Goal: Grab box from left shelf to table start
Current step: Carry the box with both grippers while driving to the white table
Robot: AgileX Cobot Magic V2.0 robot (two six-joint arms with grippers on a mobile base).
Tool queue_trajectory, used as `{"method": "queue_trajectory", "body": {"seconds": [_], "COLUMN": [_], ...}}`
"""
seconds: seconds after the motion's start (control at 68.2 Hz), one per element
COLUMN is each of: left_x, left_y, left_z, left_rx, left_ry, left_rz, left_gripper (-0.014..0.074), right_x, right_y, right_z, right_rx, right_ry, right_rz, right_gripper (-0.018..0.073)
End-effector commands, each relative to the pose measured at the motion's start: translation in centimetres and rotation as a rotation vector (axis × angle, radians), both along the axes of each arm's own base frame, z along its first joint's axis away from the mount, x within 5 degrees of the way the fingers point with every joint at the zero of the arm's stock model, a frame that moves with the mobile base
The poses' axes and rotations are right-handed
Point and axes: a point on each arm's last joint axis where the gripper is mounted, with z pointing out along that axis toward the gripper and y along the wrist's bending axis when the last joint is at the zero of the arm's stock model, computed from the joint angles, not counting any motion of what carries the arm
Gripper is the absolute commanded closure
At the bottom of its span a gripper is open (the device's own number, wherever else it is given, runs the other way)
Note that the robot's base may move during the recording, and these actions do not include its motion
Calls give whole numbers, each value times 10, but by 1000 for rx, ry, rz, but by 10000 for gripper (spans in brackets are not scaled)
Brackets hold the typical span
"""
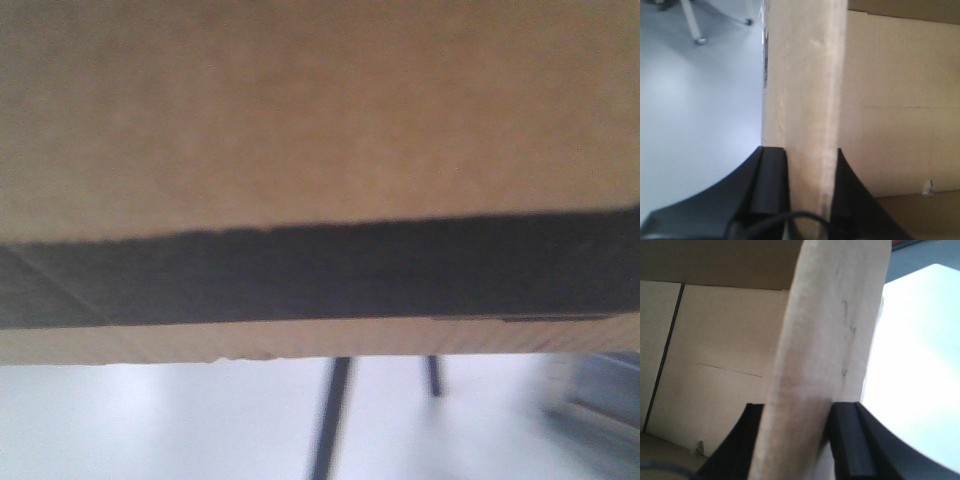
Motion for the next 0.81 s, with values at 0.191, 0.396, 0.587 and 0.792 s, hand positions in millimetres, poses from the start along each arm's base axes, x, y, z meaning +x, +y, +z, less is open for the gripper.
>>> {"method": "queue_trajectory", "body": {"seconds": [0.191, 0.396, 0.587, 0.792], "left_x": [-4, -4, -4, -4], "left_y": [-7, -7, -7, -7], "left_z": [29, 29, 29, 29], "left_rx": [-184, -184, -184, -184], "left_ry": [-183, -183, -183, -183], "left_rz": [-80, -80, -80, -80], "left_gripper": [697, 697, 697, 697], "right_x": [3, 3, 3, 3], "right_y": [0, 0, 0, 0], "right_z": [18, 18, 18, 18], "right_rx": [45, 45, 45, 45], "right_ry": [-122, -122, -122, -122], "right_rz": [-15, -15, -15, -15], "right_gripper": [502, 502, 502, 502]}}
